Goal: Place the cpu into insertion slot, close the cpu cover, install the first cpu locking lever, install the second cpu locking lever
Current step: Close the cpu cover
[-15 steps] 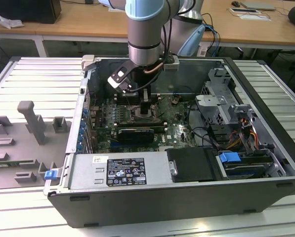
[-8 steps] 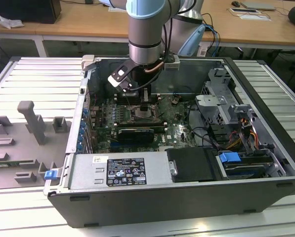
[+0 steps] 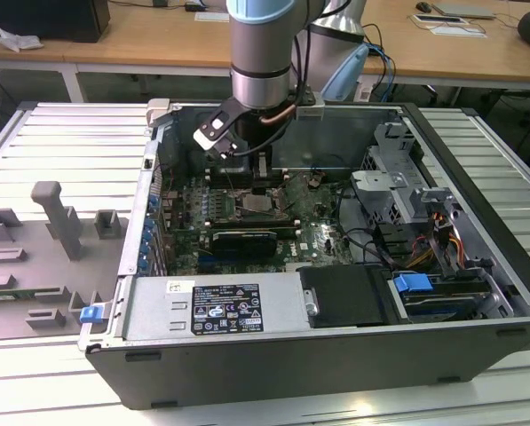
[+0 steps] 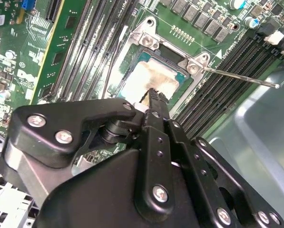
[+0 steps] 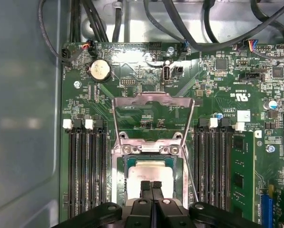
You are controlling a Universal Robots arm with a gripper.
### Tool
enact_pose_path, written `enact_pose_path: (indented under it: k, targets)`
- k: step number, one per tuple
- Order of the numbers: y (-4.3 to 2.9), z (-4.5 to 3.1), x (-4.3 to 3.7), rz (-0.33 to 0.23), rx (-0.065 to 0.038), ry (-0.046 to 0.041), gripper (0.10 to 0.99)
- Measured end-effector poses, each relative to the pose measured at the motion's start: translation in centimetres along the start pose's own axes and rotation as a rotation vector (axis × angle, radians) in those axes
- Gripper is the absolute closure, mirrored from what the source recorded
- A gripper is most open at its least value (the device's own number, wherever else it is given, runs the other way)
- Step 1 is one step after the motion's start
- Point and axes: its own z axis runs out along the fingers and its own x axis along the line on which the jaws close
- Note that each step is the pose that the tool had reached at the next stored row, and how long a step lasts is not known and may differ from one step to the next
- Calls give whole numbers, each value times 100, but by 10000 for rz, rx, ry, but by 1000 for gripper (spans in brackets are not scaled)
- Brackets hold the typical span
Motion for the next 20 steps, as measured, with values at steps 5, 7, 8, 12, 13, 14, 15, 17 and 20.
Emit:
enact_pose_path:
  k: [5,7,8,12,13,14,15,17,20]
  targets:
    - [4,-79,1,0,4,-1,980]
    - [5,-98,1,0,2,2,980]
    - [54,-96,1,1,15,0,980]
    - [180,-90,1,0,87,-1,980]
    - [181,-110,1,0,88,-2,980]
    - [182,-143,2,1,87,-1,980]
    - [184,-165,2,1,87,-2,980]
    - [193,-198,3,-1,87,0,980]
    - [261,-196,4,1,87,1,980]
